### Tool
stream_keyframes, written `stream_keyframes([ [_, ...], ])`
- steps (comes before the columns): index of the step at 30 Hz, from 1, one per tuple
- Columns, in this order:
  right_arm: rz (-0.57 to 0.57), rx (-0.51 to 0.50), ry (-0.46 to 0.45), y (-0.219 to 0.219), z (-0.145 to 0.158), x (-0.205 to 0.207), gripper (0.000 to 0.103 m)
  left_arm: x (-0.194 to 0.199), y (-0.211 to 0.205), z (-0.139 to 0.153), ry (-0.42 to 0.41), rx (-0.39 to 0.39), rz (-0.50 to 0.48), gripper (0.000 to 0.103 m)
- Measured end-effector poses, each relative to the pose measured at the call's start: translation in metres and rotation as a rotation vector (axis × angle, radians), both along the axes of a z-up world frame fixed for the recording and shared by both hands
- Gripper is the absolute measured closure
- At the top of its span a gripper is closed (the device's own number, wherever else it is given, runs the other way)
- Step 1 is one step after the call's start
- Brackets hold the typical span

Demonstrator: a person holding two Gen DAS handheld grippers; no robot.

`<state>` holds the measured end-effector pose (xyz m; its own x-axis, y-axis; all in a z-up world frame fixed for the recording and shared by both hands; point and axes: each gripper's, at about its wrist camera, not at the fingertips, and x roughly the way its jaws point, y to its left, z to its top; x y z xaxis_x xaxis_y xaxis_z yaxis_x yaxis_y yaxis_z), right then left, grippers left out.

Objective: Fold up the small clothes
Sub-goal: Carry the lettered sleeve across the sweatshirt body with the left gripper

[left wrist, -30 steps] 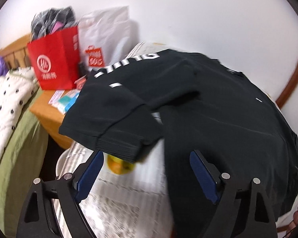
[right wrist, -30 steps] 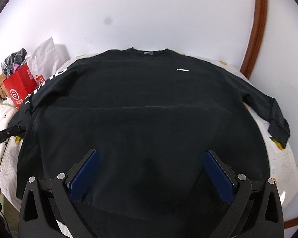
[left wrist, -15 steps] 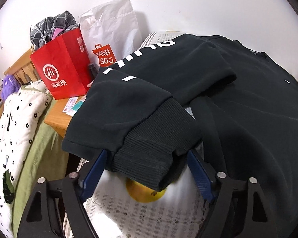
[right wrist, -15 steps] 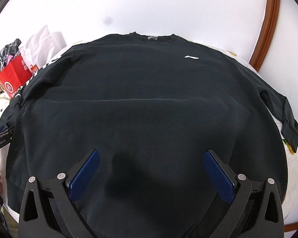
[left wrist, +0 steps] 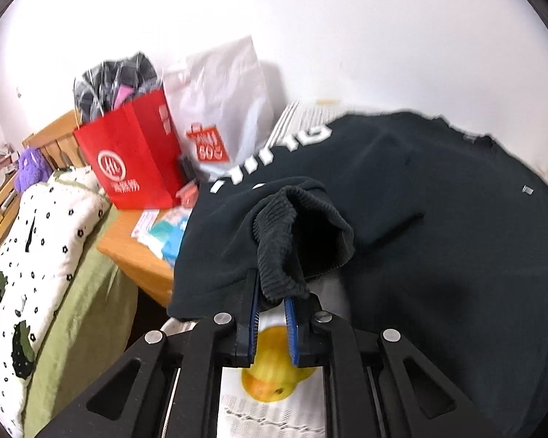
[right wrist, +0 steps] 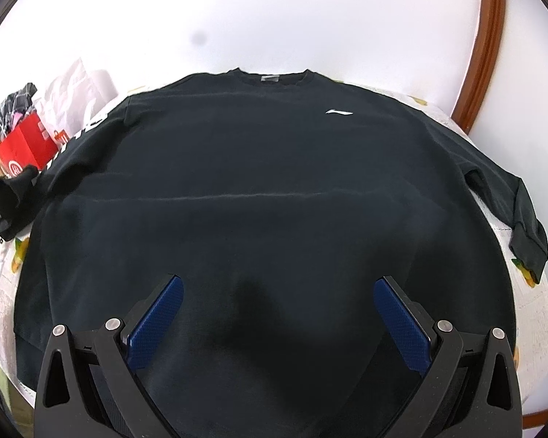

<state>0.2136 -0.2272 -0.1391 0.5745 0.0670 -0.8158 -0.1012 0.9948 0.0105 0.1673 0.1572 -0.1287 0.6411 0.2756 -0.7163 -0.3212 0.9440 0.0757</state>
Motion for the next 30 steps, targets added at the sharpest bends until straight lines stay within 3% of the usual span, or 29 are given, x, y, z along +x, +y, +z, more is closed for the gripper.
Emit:
stream_keyframes([
  [7,-0.018,-0.005,-0.045,-0.026,0.02,-0.007,0.001,0.015,-0.03,0.039,-0.092,-0.131,-0.107,0.091],
  [15,-0.098,0.001,-0.091,-0.084,0.04,-0.017,0.001,0.064,-0.119,0.059,-0.11,-0.194,-0.28,0.091],
  [23,-0.189,0.02,-0.072,-0.136,0.031,-0.027,0.001,0.1,-0.22,0.053,-0.084,-0.201,-0.442,0.091],
  [30,-0.25,0.022,-0.039,-0.166,0.015,-0.032,0.001,0.114,-0.267,0.041,-0.044,-0.23,-0.515,0.091],
])
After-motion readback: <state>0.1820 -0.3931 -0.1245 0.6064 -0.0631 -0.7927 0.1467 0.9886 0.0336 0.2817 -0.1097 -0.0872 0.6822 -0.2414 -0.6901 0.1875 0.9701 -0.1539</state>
